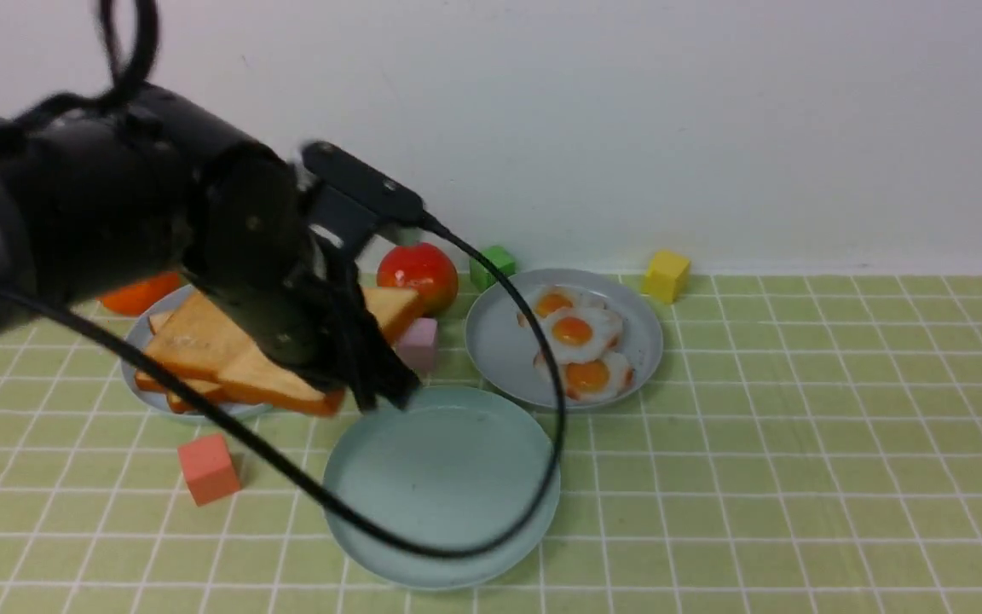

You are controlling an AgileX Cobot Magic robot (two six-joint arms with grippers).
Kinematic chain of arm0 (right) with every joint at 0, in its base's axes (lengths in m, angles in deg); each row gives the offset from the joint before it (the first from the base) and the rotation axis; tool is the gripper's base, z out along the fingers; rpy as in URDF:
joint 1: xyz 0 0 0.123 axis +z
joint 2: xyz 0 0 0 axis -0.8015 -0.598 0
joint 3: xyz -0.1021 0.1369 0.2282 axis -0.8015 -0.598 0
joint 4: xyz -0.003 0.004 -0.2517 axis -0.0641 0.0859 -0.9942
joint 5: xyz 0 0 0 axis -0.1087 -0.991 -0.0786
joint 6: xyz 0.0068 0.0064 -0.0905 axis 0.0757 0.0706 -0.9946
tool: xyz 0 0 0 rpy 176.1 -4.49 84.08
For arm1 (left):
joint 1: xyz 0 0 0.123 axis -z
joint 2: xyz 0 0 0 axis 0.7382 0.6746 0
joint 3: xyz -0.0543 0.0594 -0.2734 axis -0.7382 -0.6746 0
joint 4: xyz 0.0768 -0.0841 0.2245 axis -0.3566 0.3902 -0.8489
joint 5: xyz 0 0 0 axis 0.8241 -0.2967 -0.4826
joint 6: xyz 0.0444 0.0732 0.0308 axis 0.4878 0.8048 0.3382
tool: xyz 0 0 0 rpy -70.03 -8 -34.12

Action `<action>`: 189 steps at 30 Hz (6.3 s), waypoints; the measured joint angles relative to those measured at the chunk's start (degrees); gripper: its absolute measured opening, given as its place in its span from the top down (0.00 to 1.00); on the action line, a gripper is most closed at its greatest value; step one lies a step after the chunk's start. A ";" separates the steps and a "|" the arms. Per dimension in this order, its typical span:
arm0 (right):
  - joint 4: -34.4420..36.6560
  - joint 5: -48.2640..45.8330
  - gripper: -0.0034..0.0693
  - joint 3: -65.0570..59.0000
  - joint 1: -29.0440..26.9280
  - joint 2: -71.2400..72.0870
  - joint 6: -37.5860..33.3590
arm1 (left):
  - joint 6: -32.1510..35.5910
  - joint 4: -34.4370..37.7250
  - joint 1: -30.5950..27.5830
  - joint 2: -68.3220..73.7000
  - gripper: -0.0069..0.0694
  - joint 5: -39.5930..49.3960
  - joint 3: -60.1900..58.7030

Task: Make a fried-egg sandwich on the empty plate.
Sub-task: Use the left arm to put a slice of bread into the empty plate in the middle, then use the right arm to grab a fried egg, then use the right arm to place the fried egg on the slice of bread in the middle, then use the left arm to grab a slice of bread

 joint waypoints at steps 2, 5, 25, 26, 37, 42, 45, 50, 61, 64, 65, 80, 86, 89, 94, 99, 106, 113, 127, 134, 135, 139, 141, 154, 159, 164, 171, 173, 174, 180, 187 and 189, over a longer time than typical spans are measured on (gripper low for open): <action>0.00 0.00 0.90 0.00 0.00 0.00 0.00 | -0.50 0.02 4.47 1.17 0.82 -0.79 -1.34; 0.00 -0.21 0.89 0.00 0.00 0.00 0.00 | -1.03 -1.64 8.59 4.16 0.82 -3.42 -1.64; -0.88 -4.21 0.80 0.00 0.00 -0.33 0.11 | -3.16 -7.26 10.04 11.88 0.45 -6.06 -1.71; -0.91 -3.81 0.76 0.00 0.00 -0.84 0.53 | -4.18 -7.26 10.04 11.43 0.39 -5.41 -1.71; 1.26 11.01 0.48 0.37 0.00 -19.40 4.39 | -15.67 -3.78 10.04 -15.59 0.60 0.27 -1.83; 5.24 17.11 0.47 4.27 0.00 -33.98 4.43 | -16.56 -2.84 10.04 -33.93 0.93 1.05 -6.99; 7.84 17.59 0.47 8.55 -0.37 -42.55 4.43 | -16.74 -1.22 10.04 -42.50 0.93 -0.91 -13.13; 13.01 17.59 0.47 16.73 -3.50 -56.85 4.43 | -16.83 2.37 10.04 -58.05 0.93 -9.39 -27.26; 21.14 19.23 0.45 33.61 -5.45 -78.24 4.41 | -16.96 7.03 10.04 -64.72 0.93 -21.78 -37.28; 21.22 19.24 0.43 38.97 -5.45 -83.54 4.48 | -16.96 7.14 10.04 -64.72 0.93 -22.84 -37.30; 21.22 19.30 0.43 40.30 -5.45 -84.91 4.54 | -16.96 7.14 10.04 -64.72 0.93 -23.15 -37.30; 21.27 21.16 0.42 47.77 -6.38 -94.67 6.04 | -16.96 7.27 10.04 -64.72 0.93 -23.96 -37.34; 22.60 23.63 0.42 47.91 -6.61 -95.43 6.04 | -16.96 7.27 10.04 -64.72 0.93 -23.96 -37.34; 23.86 24.05 0.42 48.03 -6.61 -96.03 5.98 | -16.96 7.27 10.04 -64.72 0.93 -23.96 -37.34; 26.95 24.98 0.42 48.21 -6.61 -96.59 3.76 | -16.96 8.03 10.04 -64.72 0.93 -23.96 -37.34; 30.12 25.44 0.42 49.26 -6.61 -97.73 1.69 | -16.96 8.22 10.04 -64.72 0.93 -23.96 -37.34; 30.21 25.42 0.44 49.28 -6.61 -97.80 0.44 | -16.96 8.36 10.04 -64.72 0.93 -23.96 -37.34; 30.28 25.42 0.67 49.33 -6.61 -98.23 -1.31 | -16.96 8.36 10.04 -64.72 0.92 -23.96 -37.34; 37.50 15.85 0.87 49.03 -6.72 -89.55 -10.70 | -16.96 6.31 10.04 -64.72 0.92 -14.17 -37.34; 37.30 6.80 0.87 42.35 -2.17 -77.18 -12.33 | -16.96 3.08 10.04 -64.83 0.91 -12.34 -37.34; 37.45 6.95 0.87 39.92 -0.53 -75.71 -12.85 | -16.96 2.86 10.04 -64.83 0.91 -12.34 -37.34; 39.71 9.48 0.87 31.77 5.38 -73.27 -15.24 | -16.96 2.71 10.04 -64.83 0.91 -12.34 -37.34; 41.19 11.59 0.87 29.25 7.89 -73.42 -16.46 | -16.96 2.66 10.04 -64.90 0.91 -12.34 -37.34; 50.36 20.24 0.87 27.55 10.53 -82.59 -19.31 | -16.96 2.65 10.04 -64.89 0.89 -11.83 -37.34; 50.30 22.07 0.84 27.53 10.53 -83.71 -19.31 | -16.96 2.53 10.04 -64.89 0.89 -11.71 -37.34; 46.70 24.85 0.62 27.53 9.72 -83.71 -19.31 | -16.96 2.45 10.04 -64.89 0.89 -11.71 -37.34; 40.43 18.70 0.45 27.53 4.86 -81.38 -18.49 | -16.96 2.51 10.04 -64.89 0.88 -11.57 -37.34; 34.88 14.25 0.51 27.53 2.62 -77.27 -15.47 | -17.17 2.75 10.04 -64.73 0.87 -11.40 -37.34; 33.65 13.05 0.53 27.53 2.16 -76.38 -14.79 | -17.48 2.81 10.04 -64.59 0.87 -11.40 -37.34; 6.05 0.90 0.88 27.53 1.63 -58.24 -1.00 | -23.70 2.81 10.04 -53.07 0.87 -11.25 -37.34; -11.13 -3.79 0.95 24.14 4.18 -40.33 9.86 | -24.30 2.80 9.30 -34.73 0.88 -10.81 -31.93; -12.14 -3.86 0.95 21.89 4.45 -36.33 10.82 | -23.73 2.80 7.99 -30.94 0.90 -10.81 -29.36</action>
